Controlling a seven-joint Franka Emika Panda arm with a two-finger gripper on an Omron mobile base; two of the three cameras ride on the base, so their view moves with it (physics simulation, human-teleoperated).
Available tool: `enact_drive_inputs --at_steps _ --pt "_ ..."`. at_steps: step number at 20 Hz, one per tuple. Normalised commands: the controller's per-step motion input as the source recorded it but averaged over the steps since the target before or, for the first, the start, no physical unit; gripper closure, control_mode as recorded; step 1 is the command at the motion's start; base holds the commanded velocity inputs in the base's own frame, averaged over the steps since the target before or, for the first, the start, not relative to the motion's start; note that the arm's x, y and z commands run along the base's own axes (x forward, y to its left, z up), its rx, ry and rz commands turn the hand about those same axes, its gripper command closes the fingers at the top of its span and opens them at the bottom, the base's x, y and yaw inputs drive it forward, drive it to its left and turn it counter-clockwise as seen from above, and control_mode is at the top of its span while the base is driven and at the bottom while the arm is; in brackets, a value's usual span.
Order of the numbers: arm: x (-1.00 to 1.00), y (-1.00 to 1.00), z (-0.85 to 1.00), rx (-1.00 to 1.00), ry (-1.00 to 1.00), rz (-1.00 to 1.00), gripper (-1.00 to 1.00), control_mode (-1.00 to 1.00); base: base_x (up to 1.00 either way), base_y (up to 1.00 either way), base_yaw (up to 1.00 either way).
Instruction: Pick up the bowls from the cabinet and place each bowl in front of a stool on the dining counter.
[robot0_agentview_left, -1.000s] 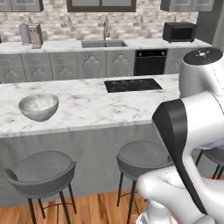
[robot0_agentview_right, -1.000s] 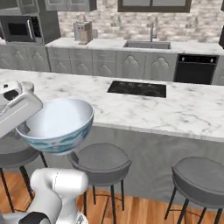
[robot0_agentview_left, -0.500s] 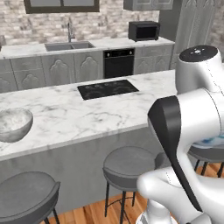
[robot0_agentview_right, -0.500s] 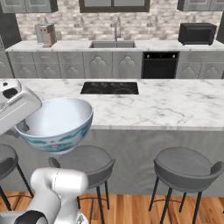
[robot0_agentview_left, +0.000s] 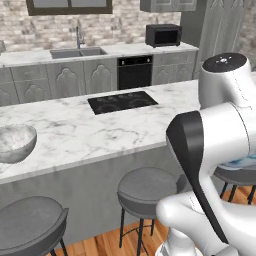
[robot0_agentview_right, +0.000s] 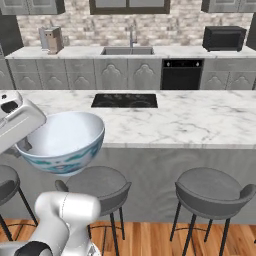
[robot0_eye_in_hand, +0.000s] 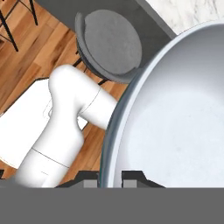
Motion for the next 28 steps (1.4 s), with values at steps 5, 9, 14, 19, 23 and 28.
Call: enact_drive_inputs --at_steps 5,9,14,19,23,28 --pt "0.04 0.0 0.0 0.0 0.0 0.01 1.0 -1.0 0.0 0.0 0.0" --pt "0.53 -0.17 0.0 0.0 0.17 0.2 1.0 -1.0 0.0 0.0 0.0" --pt "0.7 -0.08 -0.02 0.0 0.08 0.43 1.0 -1.0 0.0 0.0 0.0" --pt "0.82 0.0 -0.14 0.02 0.02 0.49 1.0 -1.0 0.0 0.0 0.0" --pt "0.91 0.0 -0.24 0.08 0.0 0.41 1.0 -1.0 0.0 0.0 0.0" --pt "0.48 0.0 -0.06 0.04 0.06 0.18 1.0 -1.0 0.0 0.0 0.0"
